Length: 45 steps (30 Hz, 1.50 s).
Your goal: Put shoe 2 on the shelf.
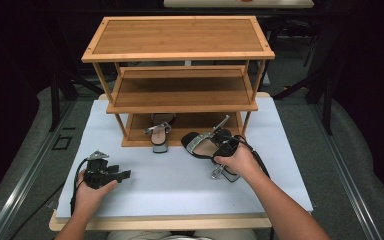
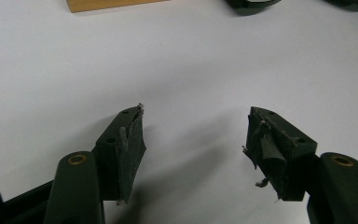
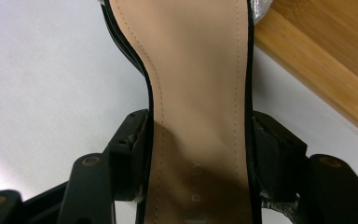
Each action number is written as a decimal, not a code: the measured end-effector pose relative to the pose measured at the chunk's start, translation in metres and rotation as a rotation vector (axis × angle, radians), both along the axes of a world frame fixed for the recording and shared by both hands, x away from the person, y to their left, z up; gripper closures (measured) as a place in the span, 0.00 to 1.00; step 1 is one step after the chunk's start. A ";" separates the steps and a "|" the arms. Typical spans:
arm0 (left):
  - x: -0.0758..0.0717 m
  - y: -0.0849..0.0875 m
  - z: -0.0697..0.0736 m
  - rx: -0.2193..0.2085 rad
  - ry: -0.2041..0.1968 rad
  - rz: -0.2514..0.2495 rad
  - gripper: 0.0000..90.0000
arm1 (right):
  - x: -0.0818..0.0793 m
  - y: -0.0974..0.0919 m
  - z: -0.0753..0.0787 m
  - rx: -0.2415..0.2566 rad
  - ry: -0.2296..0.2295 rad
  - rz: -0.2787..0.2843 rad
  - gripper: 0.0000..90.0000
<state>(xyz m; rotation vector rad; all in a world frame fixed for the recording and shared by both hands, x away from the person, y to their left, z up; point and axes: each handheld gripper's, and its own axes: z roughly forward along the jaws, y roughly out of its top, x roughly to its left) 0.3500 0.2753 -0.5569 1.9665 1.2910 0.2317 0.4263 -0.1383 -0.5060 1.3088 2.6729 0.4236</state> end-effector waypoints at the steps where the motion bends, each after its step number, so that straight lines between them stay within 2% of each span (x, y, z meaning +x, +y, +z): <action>1: 0.000 0.000 0.000 -0.001 0.000 0.000 0.41 | 0.000 0.000 -0.001 0.000 0.002 -0.001 0.46; 2: 0.000 0.000 0.000 0.000 0.000 0.000 0.41 | 0.000 -0.002 -0.002 0.033 0.018 0.000 0.45; 6: 0.000 0.000 0.000 -0.005 0.000 0.002 0.41 | -0.001 -0.001 0.001 0.042 0.006 -0.005 0.44; 7: 0.000 0.000 0.000 -0.007 0.000 0.003 0.41 | -0.002 0.000 0.008 0.049 -0.023 0.001 0.43; 8: 0.000 0.000 0.000 -0.007 0.000 0.003 0.41 | -0.002 0.000 0.008 0.049 -0.023 0.001 0.43; 9: 0.000 0.001 0.000 -0.009 0.000 0.003 0.41 | -0.005 0.000 0.017 0.073 -0.052 0.000 0.44; 11: 0.000 0.001 0.000 -0.009 0.000 0.003 0.41 | -0.007 -0.001 0.021 0.091 -0.054 0.000 0.44; 16: 0.000 0.000 -0.001 -0.009 0.000 0.004 0.41 | -0.020 -0.007 0.041 0.115 -0.098 0.038 0.44; 17: 0.000 0.000 -0.001 -0.010 -0.001 0.005 0.41 | -0.026 -0.010 0.049 0.113 -0.116 0.049 0.45; 18: 0.000 0.000 -0.001 -0.010 -0.001 0.005 0.41 | -0.026 -0.010 0.049 0.113 -0.116 0.049 0.45; 19: 0.000 0.000 -0.001 -0.011 0.000 0.005 0.41 | -0.034 -0.015 0.057 0.118 -0.132 0.063 0.45; 20: 0.000 0.000 -0.001 -0.011 0.000 0.005 0.41 | -0.034 -0.015 0.057 0.118 -0.132 0.063 0.45; 21: 0.000 0.000 -0.001 -0.012 0.000 0.006 0.41 | -0.041 -0.022 0.066 0.129 -0.155 0.064 0.45; 22: 0.000 0.000 -0.001 -0.012 0.000 0.007 0.41 | -0.041 -0.022 0.066 0.129 -0.155 0.064 0.45; 23: 0.000 0.000 -0.001 -0.013 0.000 0.007 0.41 | -0.049 -0.030 0.074 0.137 -0.177 0.066 0.45; 24: 0.000 0.000 -0.001 -0.013 0.000 0.007 0.41 | -0.049 -0.030 0.074 0.137 -0.177 0.066 0.45; 25: 0.000 0.000 -0.001 -0.013 0.000 0.008 0.41 | -0.057 -0.040 0.080 0.142 -0.201 0.054 0.45; 28: 0.000 0.000 -0.001 -0.012 0.000 0.009 0.41 | -0.064 -0.051 0.083 0.130 -0.227 0.047 0.45; 30: 0.000 0.000 -0.001 -0.013 0.000 0.010 0.41 | -0.070 -0.061 0.079 0.133 -0.226 0.047 0.44; 31: 0.000 0.000 -0.001 -0.014 0.000 0.011 0.41 | -0.074 -0.068 0.070 0.121 -0.210 0.052 0.41; 32: 0.000 0.000 -0.001 -0.014 0.000 0.011 0.41 | -0.074 -0.068 0.070 0.121 -0.210 0.052 0.41; 33: 0.000 0.000 -0.001 -0.014 -0.001 0.011 0.41 | -0.077 -0.073 0.057 0.134 -0.190 0.068 0.39; 34: 0.000 0.000 -0.001 -0.014 -0.001 0.011 0.41 | -0.077 -0.073 0.057 0.134 -0.190 0.068 0.39; 36: 0.000 0.000 -0.001 -0.016 -0.001 0.012 0.41 | -0.079 -0.076 0.043 0.141 -0.161 0.073 0.36; 37: 0.000 0.000 -0.001 -0.017 -0.001 0.012 0.41 | -0.079 -0.077 0.030 0.134 -0.141 0.076 0.34; 38: 0.000 0.000 -0.001 -0.018 -0.001 0.013 0.41 | -0.079 -0.077 0.030 0.134 -0.141 0.076 0.34; 41: 0.000 0.000 -0.001 -0.018 -0.002 0.013 0.41 | -0.078 -0.076 0.009 0.165 -0.107 0.079 0.32; 42: 0.000 0.000 -0.001 -0.019 -0.002 0.014 0.41 | -0.078 -0.076 0.009 0.165 -0.107 0.079 0.32; 43: 0.000 0.001 -0.001 -0.021 0.000 0.014 0.41 | -0.077 -0.073 0.000 0.171 -0.093 0.084 0.32; 44: 0.000 0.001 -0.001 -0.021 0.000 0.014 0.41 | -0.077 -0.073 0.000 0.171 -0.093 0.084 0.32; 45: 0.000 0.001 -0.001 -0.022 0.002 0.012 0.41 | -0.076 -0.069 -0.006 0.170 -0.093 0.085 0.38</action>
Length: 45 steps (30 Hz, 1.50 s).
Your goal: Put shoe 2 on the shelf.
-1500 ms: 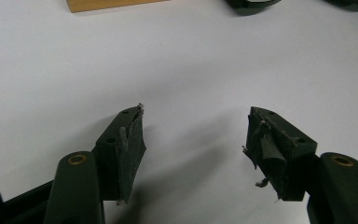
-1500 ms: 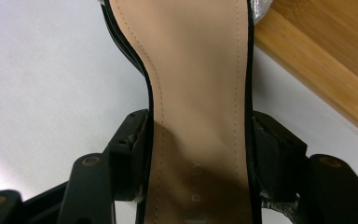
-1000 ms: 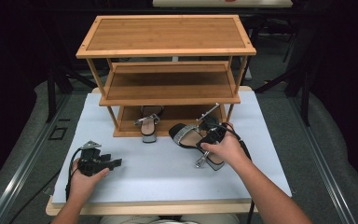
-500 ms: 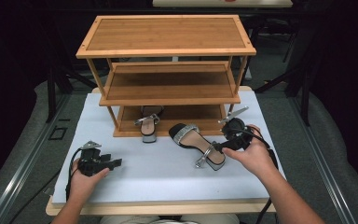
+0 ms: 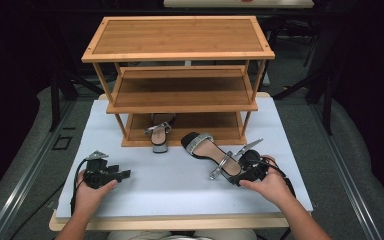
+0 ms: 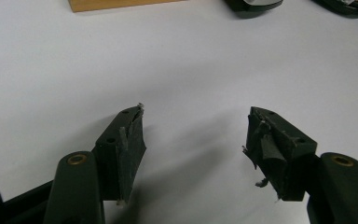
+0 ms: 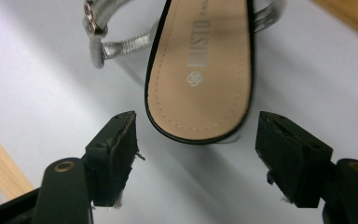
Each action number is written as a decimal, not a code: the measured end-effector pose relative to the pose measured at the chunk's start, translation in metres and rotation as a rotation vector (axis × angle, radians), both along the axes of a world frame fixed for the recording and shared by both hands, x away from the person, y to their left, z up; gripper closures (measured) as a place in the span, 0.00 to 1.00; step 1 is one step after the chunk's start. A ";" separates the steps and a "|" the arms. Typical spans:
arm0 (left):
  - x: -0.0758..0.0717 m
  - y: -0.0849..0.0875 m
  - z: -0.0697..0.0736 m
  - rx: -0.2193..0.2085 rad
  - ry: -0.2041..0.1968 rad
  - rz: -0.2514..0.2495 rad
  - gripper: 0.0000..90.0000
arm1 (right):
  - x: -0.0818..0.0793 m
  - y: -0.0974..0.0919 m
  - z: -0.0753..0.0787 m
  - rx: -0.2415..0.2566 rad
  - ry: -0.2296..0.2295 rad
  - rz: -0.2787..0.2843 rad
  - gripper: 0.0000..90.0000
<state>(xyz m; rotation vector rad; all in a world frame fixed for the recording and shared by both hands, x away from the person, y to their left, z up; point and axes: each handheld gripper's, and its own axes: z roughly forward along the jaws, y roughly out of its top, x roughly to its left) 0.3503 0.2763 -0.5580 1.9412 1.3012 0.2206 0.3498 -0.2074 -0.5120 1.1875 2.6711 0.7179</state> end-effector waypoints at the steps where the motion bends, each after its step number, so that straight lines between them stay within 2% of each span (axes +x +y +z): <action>1: 0.000 0.000 0.000 -0.003 0.001 0.000 0.41 | -0.001 0.003 -0.002 -0.019 -0.014 -0.012 0.38; 3: 0.000 0.000 0.000 -0.003 0.001 0.001 0.41 | -0.001 0.005 -0.003 -0.013 -0.019 -0.012 0.38; 4: 0.000 0.000 0.000 -0.002 0.002 0.000 0.41 | -0.005 0.010 0.000 -0.012 -0.044 -0.007 0.37; 5: 0.000 0.000 0.000 -0.002 0.002 0.000 0.41 | -0.005 0.010 0.000 -0.012 -0.044 -0.007 0.37; 6: 0.000 0.000 0.000 -0.002 0.002 0.000 0.41 | -0.007 0.013 0.002 0.007 -0.047 0.002 0.36; 7: 0.000 0.000 0.000 -0.003 0.002 0.000 0.41 | -0.010 0.017 0.002 0.039 -0.034 0.025 0.35; 9: 0.000 0.000 0.000 -0.002 0.002 0.000 0.41 | -0.016 0.025 0.000 0.052 -0.016 0.074 0.34; 10: 0.000 0.000 0.000 0.000 0.000 0.000 0.41 | -0.023 0.034 -0.003 0.036 -0.026 0.101 0.31; 13: 0.000 0.000 0.000 0.002 -0.002 0.001 0.41 | -0.027 0.041 -0.006 0.041 -0.038 0.112 0.29; 16: 0.000 0.000 0.000 0.001 -0.003 0.000 0.41 | -0.029 0.048 -0.011 0.055 -0.054 0.122 0.28; 17: 0.000 0.000 0.000 0.000 -0.005 0.003 0.41 | -0.029 0.049 -0.013 0.051 -0.066 0.134 0.27; 18: 0.000 0.000 0.000 -0.001 -0.005 0.002 0.41 | -0.030 0.053 -0.016 0.022 -0.086 0.137 0.27; 21: 0.000 0.000 0.000 -0.001 -0.002 0.000 0.41 | -0.028 0.054 -0.018 0.026 -0.102 0.143 0.28; 24: 0.000 0.000 0.000 0.000 -0.002 0.000 0.41 | -0.025 0.054 -0.020 0.034 -0.123 0.135 0.34; 26: 0.000 0.000 0.000 -0.001 -0.001 0.000 0.41 | -0.023 0.055 -0.021 0.042 -0.118 0.138 0.34; 28: 0.000 0.000 0.000 -0.001 -0.004 0.001 0.41 | -0.026 0.057 -0.020 0.031 -0.123 0.139 0.34; 29: 0.000 0.000 0.000 0.000 -0.003 0.000 0.41 | -0.027 0.059 -0.020 0.026 -0.140 0.131 0.34; 30: 0.000 0.000 0.000 0.000 -0.003 0.000 0.41 | -0.027 0.060 -0.020 0.027 -0.133 0.126 0.34; 32: 0.000 0.000 0.000 0.001 -0.006 0.003 0.41 | -0.026 0.061 -0.016 0.050 -0.140 0.107 0.35; 35: 0.000 0.000 0.000 0.001 -0.003 0.001 0.41 | -0.024 0.063 -0.013 0.058 -0.148 0.091 0.35; 38: 0.000 0.000 0.000 0.000 -0.003 0.000 0.41 | -0.015 0.069 -0.008 0.065 -0.156 0.058 0.35; 45: 0.000 0.000 0.000 -0.002 0.000 -0.001 0.41 | 0.003 0.082 -0.010 0.062 -0.159 0.007 0.36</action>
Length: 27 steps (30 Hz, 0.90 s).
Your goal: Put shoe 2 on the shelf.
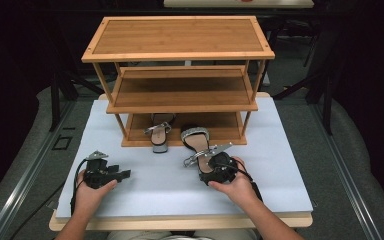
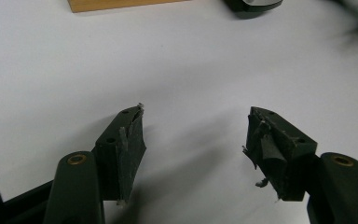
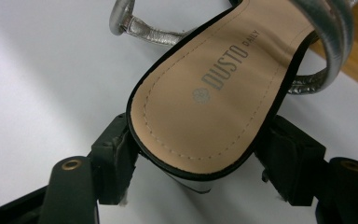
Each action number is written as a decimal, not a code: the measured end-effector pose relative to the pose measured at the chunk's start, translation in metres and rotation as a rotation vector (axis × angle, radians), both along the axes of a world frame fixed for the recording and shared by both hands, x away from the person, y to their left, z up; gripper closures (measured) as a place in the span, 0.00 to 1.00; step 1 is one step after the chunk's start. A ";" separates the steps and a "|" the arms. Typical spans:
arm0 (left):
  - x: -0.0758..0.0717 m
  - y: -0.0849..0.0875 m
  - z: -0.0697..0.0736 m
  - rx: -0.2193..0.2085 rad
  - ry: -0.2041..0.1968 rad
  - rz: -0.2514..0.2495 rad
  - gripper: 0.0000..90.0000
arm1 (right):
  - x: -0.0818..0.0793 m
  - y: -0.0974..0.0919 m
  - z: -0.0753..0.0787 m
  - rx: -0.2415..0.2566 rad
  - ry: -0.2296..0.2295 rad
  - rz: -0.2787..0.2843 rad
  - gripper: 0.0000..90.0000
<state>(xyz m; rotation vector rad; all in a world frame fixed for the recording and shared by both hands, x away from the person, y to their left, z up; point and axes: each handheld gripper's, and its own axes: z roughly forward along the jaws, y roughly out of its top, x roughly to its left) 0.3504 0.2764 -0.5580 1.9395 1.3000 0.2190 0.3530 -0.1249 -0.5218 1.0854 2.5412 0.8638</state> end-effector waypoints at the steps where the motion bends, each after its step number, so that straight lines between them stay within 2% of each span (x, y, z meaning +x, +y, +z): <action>1: 0.000 0.000 0.000 0.001 -0.001 0.000 0.41 | 0.004 0.002 -0.001 0.003 0.001 -0.006 0.36; 4: 0.000 0.000 0.000 0.004 -0.004 -0.001 0.41 | 0.013 0.008 -0.003 -0.012 -0.008 -0.034 0.36; 12: 0.001 -0.001 0.000 0.005 -0.004 -0.007 0.41 | 0.041 0.018 -0.004 0.021 0.006 -0.059 0.36; 18: 0.001 -0.001 0.000 0.005 -0.006 -0.007 0.41 | 0.052 0.025 -0.007 0.012 0.003 -0.076 0.36; 25: 0.001 -0.002 -0.001 0.006 -0.010 -0.004 0.41 | 0.067 0.036 -0.009 0.046 0.000 -0.126 0.36; 27: 0.001 -0.002 0.000 0.008 -0.009 -0.003 0.41 | 0.071 0.040 -0.009 0.033 -0.005 -0.132 0.36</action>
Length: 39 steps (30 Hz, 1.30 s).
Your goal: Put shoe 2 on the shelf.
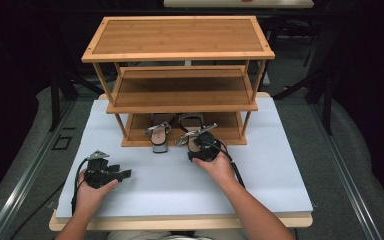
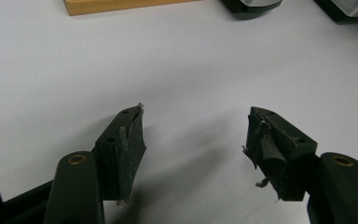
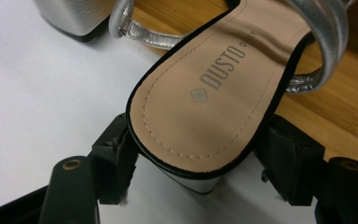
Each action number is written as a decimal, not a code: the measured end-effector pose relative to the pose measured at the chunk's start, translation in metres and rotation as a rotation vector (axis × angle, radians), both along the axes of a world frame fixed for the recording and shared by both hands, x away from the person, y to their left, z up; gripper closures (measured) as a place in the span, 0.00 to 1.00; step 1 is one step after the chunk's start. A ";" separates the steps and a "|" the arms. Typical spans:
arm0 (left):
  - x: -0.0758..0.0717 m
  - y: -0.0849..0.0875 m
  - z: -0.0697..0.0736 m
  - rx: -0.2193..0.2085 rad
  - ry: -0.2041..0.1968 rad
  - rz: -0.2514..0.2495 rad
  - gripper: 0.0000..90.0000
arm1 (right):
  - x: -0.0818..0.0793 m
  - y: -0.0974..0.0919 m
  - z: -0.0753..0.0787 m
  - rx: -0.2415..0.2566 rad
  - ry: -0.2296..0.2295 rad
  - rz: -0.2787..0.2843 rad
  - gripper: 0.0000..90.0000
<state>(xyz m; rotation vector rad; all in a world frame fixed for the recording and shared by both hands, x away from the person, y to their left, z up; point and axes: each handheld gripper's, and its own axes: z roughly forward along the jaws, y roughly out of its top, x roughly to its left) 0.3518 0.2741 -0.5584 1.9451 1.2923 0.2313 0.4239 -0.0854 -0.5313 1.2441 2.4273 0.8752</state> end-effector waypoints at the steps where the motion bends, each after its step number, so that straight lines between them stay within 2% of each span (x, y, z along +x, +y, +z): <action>1: 0.000 0.000 0.000 0.001 0.001 0.000 0.40 | 0.001 0.001 0.000 -0.005 -0.002 -0.008 0.36; 5: 0.000 -0.002 0.000 0.007 -0.001 -0.006 0.40 | 0.004 0.000 -0.004 -0.002 0.011 0.007 0.36; 8: 0.001 -0.004 0.000 0.006 -0.001 -0.013 0.40 | 0.002 -0.002 -0.004 0.000 -0.007 0.006 0.35; 10: 0.003 -0.006 0.000 -0.004 0.001 -0.022 0.40 | 0.000 -0.004 -0.002 0.019 -0.012 0.009 0.32; 14: 0.008 -0.015 0.003 0.009 0.006 -0.041 0.41 | -0.009 -0.009 0.002 0.020 -0.024 0.023 0.30; 16: 0.012 -0.022 0.006 0.026 -0.006 -0.049 0.41 | -0.014 -0.012 0.001 0.013 -0.026 0.033 0.30; 18: 0.017 -0.030 0.010 0.022 -0.021 -0.063 0.42 | -0.018 -0.016 0.001 0.012 -0.030 0.032 0.34; 19: 0.020 -0.034 0.012 0.026 -0.018 -0.073 0.45 | -0.019 -0.018 -0.001 0.021 -0.028 0.048 0.44; 20: 0.027 -0.044 0.015 0.038 -0.036 -0.086 0.48 | -0.019 -0.019 -0.002 0.020 -0.022 0.056 0.48; 21: 0.027 -0.044 0.015 0.038 -0.036 -0.086 0.50 | -0.019 -0.019 -0.002 0.020 -0.022 0.056 0.48; 22: 0.035 -0.054 0.018 0.060 -0.054 -0.099 0.51 | -0.018 -0.018 -0.003 0.017 -0.028 0.059 0.54; 23: 0.035 -0.054 0.018 0.060 -0.054 -0.099 0.53 | -0.018 -0.018 -0.003 0.017 -0.028 0.059 0.54; 24: 0.043 -0.062 0.020 0.047 -0.058 -0.105 0.54 | -0.017 -0.018 -0.002 0.011 -0.044 0.044 0.55; 25: 0.043 -0.062 0.020 0.047 -0.058 -0.105 0.54 | -0.016 -0.019 -0.002 0.028 -0.035 0.041 0.56; 26: 0.050 -0.069 0.022 0.033 -0.064 -0.110 0.55 | -0.015 -0.019 -0.002 0.056 -0.025 0.050 0.56; 29: 0.056 -0.077 0.025 0.034 -0.064 -0.121 0.55 | -0.014 -0.019 -0.002 0.084 -0.023 0.060 0.56; 30: 0.059 -0.080 0.026 0.037 -0.077 -0.126 0.55 | -0.014 -0.018 0.000 0.081 -0.041 0.045 0.56; 34: 0.067 -0.092 0.029 0.058 -0.079 -0.138 0.56 | -0.011 -0.018 0.003 0.086 -0.048 0.041 0.57; 35: 0.069 -0.094 0.028 0.062 -0.078 -0.140 0.59 | -0.009 -0.017 0.005 0.088 -0.045 0.041 0.57; 38: 0.073 -0.098 0.028 0.104 -0.074 -0.142 0.61 | -0.007 -0.017 0.006 0.074 -0.042 0.051 0.56; 39: 0.074 -0.099 0.027 0.090 -0.070 -0.128 0.63 | -0.007 -0.017 0.006 0.068 -0.045 0.050 0.56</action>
